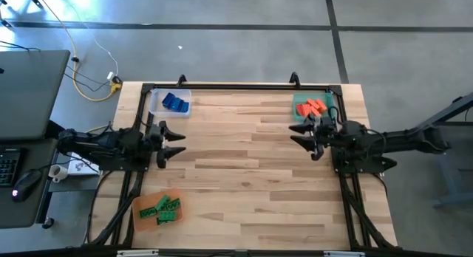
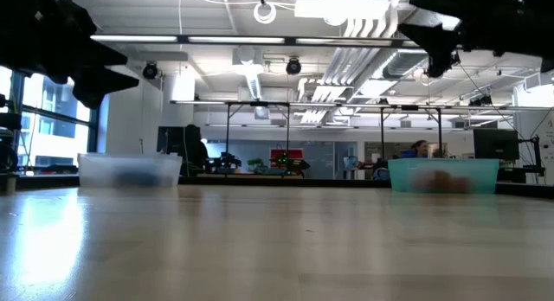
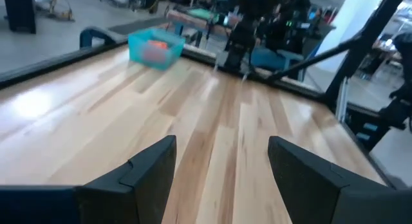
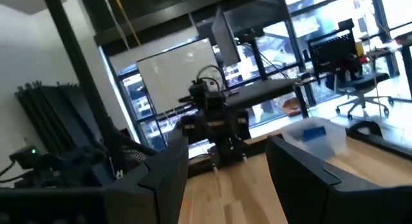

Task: Sort & place blocks by color
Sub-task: Return to Home Position

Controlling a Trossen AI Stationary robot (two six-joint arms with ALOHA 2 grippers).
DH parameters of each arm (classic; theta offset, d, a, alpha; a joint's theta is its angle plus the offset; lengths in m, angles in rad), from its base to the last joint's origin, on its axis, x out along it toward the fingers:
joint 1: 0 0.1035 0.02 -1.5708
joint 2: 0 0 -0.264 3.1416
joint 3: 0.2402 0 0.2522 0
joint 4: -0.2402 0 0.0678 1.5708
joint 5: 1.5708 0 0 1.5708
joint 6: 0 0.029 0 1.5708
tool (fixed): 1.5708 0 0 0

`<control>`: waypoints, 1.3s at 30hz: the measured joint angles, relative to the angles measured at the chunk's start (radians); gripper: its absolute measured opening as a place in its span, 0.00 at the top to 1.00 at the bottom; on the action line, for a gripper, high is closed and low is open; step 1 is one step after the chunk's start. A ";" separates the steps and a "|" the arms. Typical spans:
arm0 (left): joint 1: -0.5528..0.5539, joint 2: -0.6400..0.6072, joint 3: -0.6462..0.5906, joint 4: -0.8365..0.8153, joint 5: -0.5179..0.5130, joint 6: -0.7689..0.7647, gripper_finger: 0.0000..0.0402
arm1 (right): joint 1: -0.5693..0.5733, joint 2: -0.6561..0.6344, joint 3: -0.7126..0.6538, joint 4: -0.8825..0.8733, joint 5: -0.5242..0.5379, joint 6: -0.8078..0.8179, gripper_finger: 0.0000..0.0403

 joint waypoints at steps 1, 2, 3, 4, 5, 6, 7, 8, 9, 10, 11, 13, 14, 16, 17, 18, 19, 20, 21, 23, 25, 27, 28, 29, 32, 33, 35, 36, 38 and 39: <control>0.000 0.003 0.000 0.016 0.000 0.006 0.42 | -0.004 -0.006 -0.025 0.022 0.000 0.014 0.51; 0.000 0.001 0.001 0.022 -0.001 0.012 0.42 | -0.007 -0.012 -0.048 0.037 0.003 0.024 0.51; 0.000 0.001 0.002 0.022 -0.004 0.021 0.42 | -0.010 -0.020 -0.070 0.044 0.012 0.038 0.51; 0.000 0.002 0.002 0.018 -0.004 0.029 0.42 | -0.013 -0.031 -0.090 0.044 0.021 0.044 0.51; 0.000 0.002 0.002 0.014 -0.005 0.037 0.42 | -0.014 -0.041 -0.106 0.044 0.028 0.054 0.51; 0.000 0.002 0.002 0.015 -0.005 0.048 0.42 | -0.015 -0.051 -0.121 0.048 0.037 0.063 0.51; 0.000 0.002 0.002 0.016 -0.005 0.059 0.42 | -0.016 -0.065 -0.129 0.038 0.049 0.068 0.51; 0.000 0.002 0.002 0.016 -0.004 0.068 0.42 | -0.016 -0.077 -0.128 0.020 0.053 0.070 0.51; 0.000 0.002 0.002 0.014 -0.005 0.075 0.42 | -0.016 -0.088 -0.127 -0.004 0.054 0.068 0.51; 0.000 0.002 0.002 0.016 -0.012 0.079 0.42 | -0.016 -0.098 -0.127 -0.011 0.053 0.061 0.51; 0.000 0.002 0.002 0.016 -0.015 0.083 0.42 | -0.016 -0.106 -0.125 -0.012 0.046 0.050 0.51; 0.000 0.002 0.002 0.016 -0.016 0.084 0.42 | -0.016 -0.130 -0.125 -0.014 0.022 0.025 0.51; 0.000 0.002 0.002 0.015 -0.016 0.084 0.42 | -0.016 -0.143 -0.124 -0.028 0.010 0.016 0.51; 0.000 0.002 0.002 0.015 -0.016 0.084 0.42 | -0.015 -0.171 -0.124 -0.086 0.003 0.010 0.51; 0.000 0.002 0.002 0.016 -0.016 0.084 0.42 | -0.015 -0.185 -0.124 -0.126 0.002 0.010 0.51; 0.000 0.002 0.002 0.016 -0.016 0.084 0.42 | -0.015 -0.200 -0.124 -0.164 0.002 0.012 0.51; 0.000 0.002 0.002 0.016 -0.016 0.084 0.42 | -0.015 -0.214 -0.124 -0.199 0.003 0.014 0.51; 0.000 0.002 0.002 0.016 -0.015 0.084 0.42 | -0.015 -0.227 -0.124 -0.230 0.007 0.015 0.51; 0.000 0.002 0.002 0.016 -0.016 0.084 0.42 | -0.016 -0.240 -0.124 -0.252 0.010 0.014 0.51; 0.000 0.002 0.002 0.016 -0.015 0.084 0.42 | -0.018 -0.263 -0.124 -0.284 0.011 0.010 0.51; 0.000 0.002 0.002 0.016 -0.015 0.084 0.42 | -0.023 -0.290 -0.124 -0.297 0.010 0.009 0.51; 0.000 0.002 0.002 0.016 -0.015 0.084 0.42 | -0.031 -0.325 -0.124 -0.303 -0.004 0.010 0.51; 0.000 0.002 0.002 0.016 -0.015 0.084 0.42 | -0.035 -0.344 -0.124 -0.314 -0.016 0.010 0.51; 0.000 0.002 0.002 0.016 -0.015 0.084 0.42 | -0.038 -0.363 -0.124 -0.330 -0.029 0.011 0.51; 0.000 0.002 0.002 0.016 -0.015 0.084 0.42 | -0.043 -0.411 -0.123 -0.417 -0.040 0.027 0.51; 0.000 0.002 0.002 0.016 -0.015 0.084 0.42 | -0.043 -0.422 -0.123 -0.439 -0.036 0.034 0.51; 0.000 0.002 0.002 0.016 -0.015 0.084 0.42 | -0.043 -0.441 -0.123 -0.462 -0.032 0.037 0.51; 0.000 0.002 0.002 0.016 -0.015 0.084 0.42 | -0.043 -0.449 -0.123 -0.465 -0.032 0.037 0.51; 0.000 0.002 0.002 0.016 -0.015 0.084 0.42 | -0.043 -0.460 -0.123 -0.465 -0.032 0.036 0.51; 0.000 0.002 0.002 0.015 -0.015 0.084 0.42 | -0.043 -0.464 -0.123 -0.465 -0.032 0.036 0.51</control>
